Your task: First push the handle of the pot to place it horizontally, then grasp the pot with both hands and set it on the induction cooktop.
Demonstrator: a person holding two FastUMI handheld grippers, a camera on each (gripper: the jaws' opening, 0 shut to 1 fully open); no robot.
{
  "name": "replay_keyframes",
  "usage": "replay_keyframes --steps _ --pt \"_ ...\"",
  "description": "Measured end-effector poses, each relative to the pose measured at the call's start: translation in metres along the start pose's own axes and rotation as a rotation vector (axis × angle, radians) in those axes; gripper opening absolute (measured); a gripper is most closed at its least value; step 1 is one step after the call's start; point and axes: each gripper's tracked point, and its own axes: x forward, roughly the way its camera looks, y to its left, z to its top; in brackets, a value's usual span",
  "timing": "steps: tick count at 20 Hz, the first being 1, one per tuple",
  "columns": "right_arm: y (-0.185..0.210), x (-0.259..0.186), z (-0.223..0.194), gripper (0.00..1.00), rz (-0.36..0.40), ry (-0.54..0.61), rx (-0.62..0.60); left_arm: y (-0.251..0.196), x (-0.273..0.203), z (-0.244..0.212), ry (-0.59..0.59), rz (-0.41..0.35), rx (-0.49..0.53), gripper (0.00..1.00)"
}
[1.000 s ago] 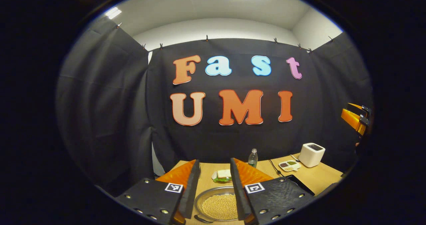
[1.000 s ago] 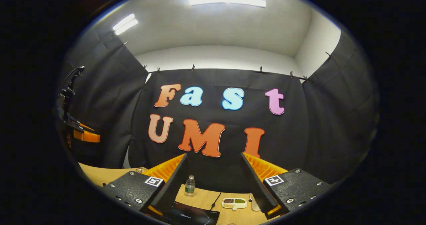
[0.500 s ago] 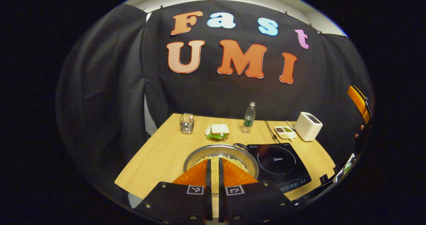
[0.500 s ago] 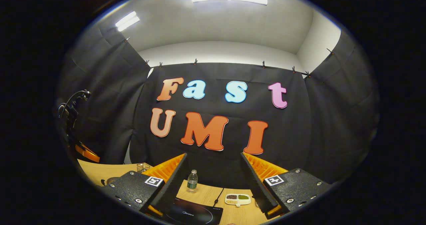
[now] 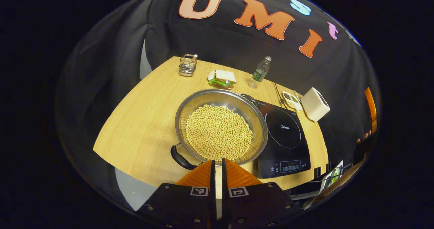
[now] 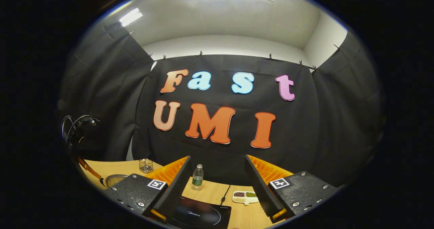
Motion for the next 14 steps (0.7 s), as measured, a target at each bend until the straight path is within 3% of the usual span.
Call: replay_keyframes --steps 4,14 --pt "0.015 0.011 -0.013 0.95 0.017 0.002 0.003 0.012 0.022 -0.036 0.135 -0.006 -0.071 0.07" --pt "0.036 0.037 -0.056 0.95 0.054 0.093 0.038 0.029 0.067 -0.059 0.254 -0.011 -0.204 0.07"
